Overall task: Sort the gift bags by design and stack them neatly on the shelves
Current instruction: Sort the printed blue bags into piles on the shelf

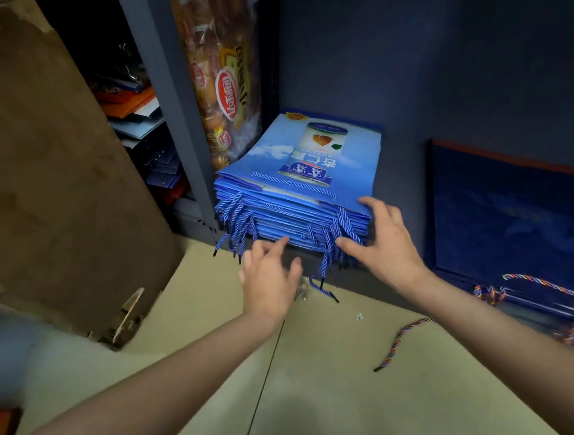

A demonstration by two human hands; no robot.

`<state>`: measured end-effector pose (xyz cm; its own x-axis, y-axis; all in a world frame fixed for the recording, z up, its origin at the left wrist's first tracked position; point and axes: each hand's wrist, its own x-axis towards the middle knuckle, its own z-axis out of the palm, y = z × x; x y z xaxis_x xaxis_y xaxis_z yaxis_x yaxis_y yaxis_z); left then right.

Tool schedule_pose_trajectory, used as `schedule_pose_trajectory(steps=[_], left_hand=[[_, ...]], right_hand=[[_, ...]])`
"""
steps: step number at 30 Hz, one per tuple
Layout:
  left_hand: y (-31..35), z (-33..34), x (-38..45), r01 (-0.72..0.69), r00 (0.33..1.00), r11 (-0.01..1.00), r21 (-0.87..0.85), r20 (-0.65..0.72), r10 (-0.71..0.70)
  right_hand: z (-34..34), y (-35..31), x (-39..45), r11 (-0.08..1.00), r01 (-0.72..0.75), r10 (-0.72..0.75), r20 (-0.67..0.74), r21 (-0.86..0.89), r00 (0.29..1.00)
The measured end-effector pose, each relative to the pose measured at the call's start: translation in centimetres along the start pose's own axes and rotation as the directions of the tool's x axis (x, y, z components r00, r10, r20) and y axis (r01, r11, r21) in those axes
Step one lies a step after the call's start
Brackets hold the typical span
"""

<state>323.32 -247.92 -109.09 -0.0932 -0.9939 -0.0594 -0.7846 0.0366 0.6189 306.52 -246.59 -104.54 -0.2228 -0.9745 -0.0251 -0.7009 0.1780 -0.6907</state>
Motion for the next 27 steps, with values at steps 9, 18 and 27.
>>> schedule_pose_trajectory(steps=[9,18,27], left_hand=[[5.5,3.2,2.0,0.403,0.863,0.702,-0.586,-0.01,-0.505],[5.6,1.8,2.7,0.486,0.847,0.76,-0.432,0.021,-0.53],[7.4,0.1,2.6,0.635,0.689,0.283,-0.719,0.36,-0.629]], right_hand=[[1.6,-0.4,-2.0,0.999,-0.021,0.021,0.021,0.029,1.0],[1.7,-0.2,-2.2,0.988,0.041,-0.034,0.051,-0.147,0.998],[0.2,1.3,-2.3,0.975,0.135,-0.121,0.087,-0.176,0.989]])
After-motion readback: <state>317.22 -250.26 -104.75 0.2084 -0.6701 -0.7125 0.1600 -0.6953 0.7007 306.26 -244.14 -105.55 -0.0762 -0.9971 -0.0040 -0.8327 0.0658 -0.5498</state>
